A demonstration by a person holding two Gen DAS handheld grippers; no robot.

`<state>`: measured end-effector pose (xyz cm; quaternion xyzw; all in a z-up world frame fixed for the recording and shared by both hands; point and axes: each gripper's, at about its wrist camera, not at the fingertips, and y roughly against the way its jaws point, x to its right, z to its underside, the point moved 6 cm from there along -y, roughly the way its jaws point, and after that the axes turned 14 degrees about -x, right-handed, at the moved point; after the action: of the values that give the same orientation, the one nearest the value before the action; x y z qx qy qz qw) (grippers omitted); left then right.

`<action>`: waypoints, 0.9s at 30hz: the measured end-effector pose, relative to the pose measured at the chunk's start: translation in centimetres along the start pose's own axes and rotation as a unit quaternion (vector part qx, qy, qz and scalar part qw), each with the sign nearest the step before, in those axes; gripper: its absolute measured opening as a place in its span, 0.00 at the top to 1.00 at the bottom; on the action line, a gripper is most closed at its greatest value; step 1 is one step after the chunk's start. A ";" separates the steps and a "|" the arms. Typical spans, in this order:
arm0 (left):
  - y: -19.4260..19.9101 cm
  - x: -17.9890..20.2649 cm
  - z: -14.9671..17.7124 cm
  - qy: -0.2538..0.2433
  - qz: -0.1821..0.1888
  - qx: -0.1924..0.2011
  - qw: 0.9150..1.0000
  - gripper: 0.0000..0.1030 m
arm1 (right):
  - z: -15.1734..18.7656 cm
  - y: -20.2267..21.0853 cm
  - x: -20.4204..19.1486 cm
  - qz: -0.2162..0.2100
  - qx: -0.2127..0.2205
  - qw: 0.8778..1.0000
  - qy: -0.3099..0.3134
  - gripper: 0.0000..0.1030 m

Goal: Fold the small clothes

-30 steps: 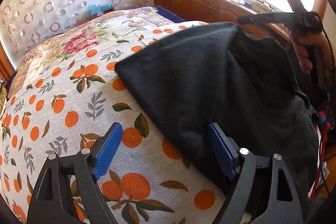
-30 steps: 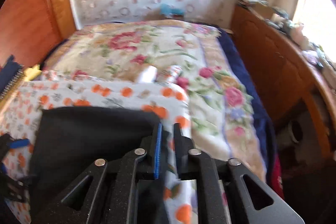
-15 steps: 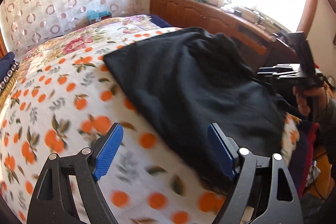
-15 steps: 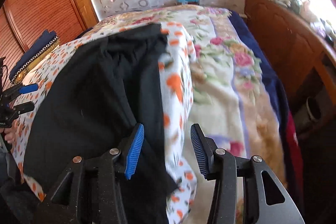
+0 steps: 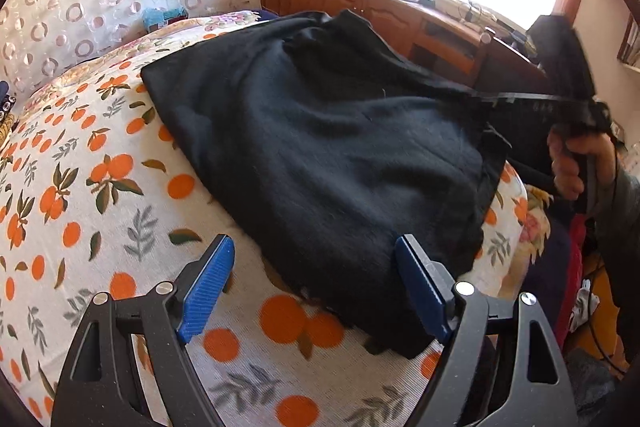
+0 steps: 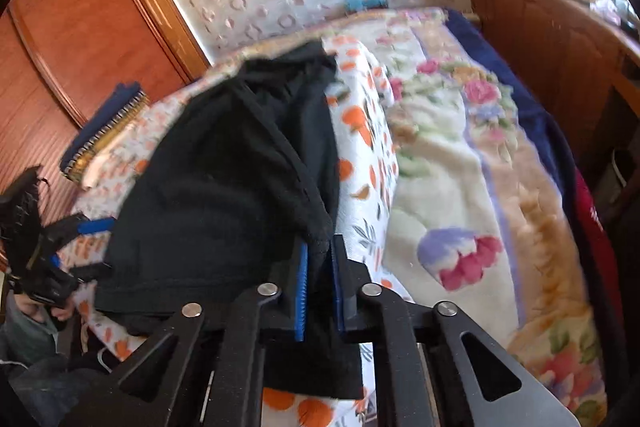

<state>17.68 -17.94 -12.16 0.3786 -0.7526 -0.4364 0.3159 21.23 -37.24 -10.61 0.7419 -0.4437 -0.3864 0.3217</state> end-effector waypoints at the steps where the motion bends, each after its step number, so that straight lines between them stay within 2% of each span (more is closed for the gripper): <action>1: 0.0 0.2 0.1 -0.001 -0.001 0.000 1.000 0.19 | 0.2 0.5 -0.4 0.003 0.007 1.000 0.007 0.93; 6: 0.0 1.8 1.0 -0.016 -0.005 -0.005 1.000 0.19 | 1.4 2.7 -2.4 0.033 0.034 0.998 0.035 0.93; 10: 0.4 2.3 1.6 -0.021 -0.008 -0.004 1.000 0.19 | 3.3 4.5 -3.5 0.058 0.038 0.996 0.047 0.94; 14: 0.8 2.4 2.0 -0.018 -0.003 0.003 1.000 0.19 | 5.5 3.5 -3.4 0.061 0.016 0.997 0.042 0.94; 18: 0.7 2.1 2.2 -0.012 0.004 0.003 1.000 0.21 | 5.8 1.3 -2.6 0.072 0.001 0.997 0.022 0.94; 19: 0.7 2.1 2.3 -0.011 0.007 0.002 1.000 0.25 | 5.6 0.9 -2.5 0.070 0.002 0.997 0.018 0.94; 22: 0.7 2.7 2.8 -0.020 0.016 0.004 1.000 0.29 | 4.9 0.5 -2.4 0.079 0.013 0.997 0.012 0.94; 24: 0.6 3.2 3.0 -0.026 0.020 0.004 0.999 0.36 | 4.8 0.7 -2.5 0.076 0.020 0.997 0.008 0.94; 27: 0.1 3.7 3.0 -0.035 0.009 0.003 0.999 0.63 | 4.7 1.0 -2.3 0.073 0.029 0.997 0.005 0.94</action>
<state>13.37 -19.77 -12.82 0.3573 -0.7676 -0.4447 0.2922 16.06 -36.23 -11.48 0.7183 -0.5060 -0.3452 0.3299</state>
